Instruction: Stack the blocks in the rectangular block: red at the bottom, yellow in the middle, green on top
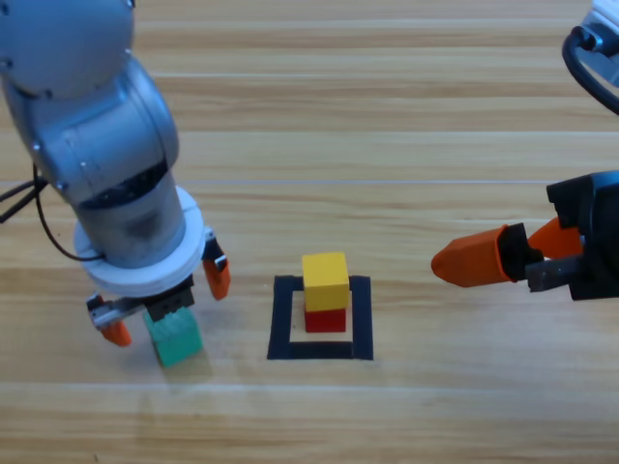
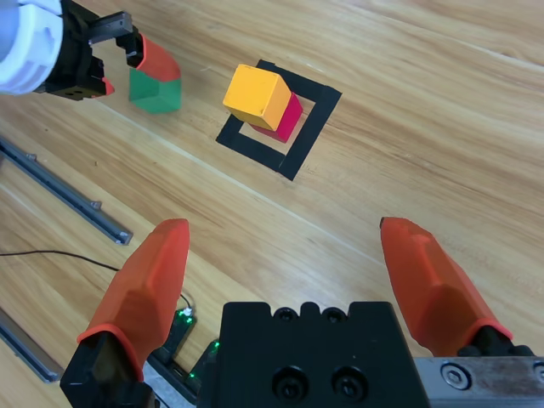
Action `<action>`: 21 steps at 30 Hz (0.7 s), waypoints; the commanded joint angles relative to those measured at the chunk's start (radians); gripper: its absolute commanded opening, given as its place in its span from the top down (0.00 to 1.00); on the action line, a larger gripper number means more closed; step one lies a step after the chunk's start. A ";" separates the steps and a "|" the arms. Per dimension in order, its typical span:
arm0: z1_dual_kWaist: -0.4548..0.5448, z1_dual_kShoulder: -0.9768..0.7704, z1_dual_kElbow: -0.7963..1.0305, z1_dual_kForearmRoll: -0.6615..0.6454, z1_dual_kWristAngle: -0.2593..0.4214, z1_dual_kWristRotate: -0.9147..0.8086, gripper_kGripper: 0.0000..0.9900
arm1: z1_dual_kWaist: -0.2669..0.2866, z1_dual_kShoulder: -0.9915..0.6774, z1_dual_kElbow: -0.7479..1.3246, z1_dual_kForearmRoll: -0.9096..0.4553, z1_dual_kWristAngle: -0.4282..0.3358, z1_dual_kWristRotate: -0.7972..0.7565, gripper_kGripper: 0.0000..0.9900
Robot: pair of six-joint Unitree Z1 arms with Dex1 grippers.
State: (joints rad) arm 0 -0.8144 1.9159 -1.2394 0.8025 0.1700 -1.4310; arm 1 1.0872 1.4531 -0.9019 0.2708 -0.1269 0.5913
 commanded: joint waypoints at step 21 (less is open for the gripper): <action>0.069 0.118 0.089 -0.134 -0.061 0.049 0.19 | -0.023 -0.020 0.043 -0.042 -0.020 -0.005 0.00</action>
State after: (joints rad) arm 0 -0.7618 1.9989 -1.1797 0.6951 0.1282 -1.4029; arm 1 1.0871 1.4530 -0.8895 0.2705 -0.1269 0.5871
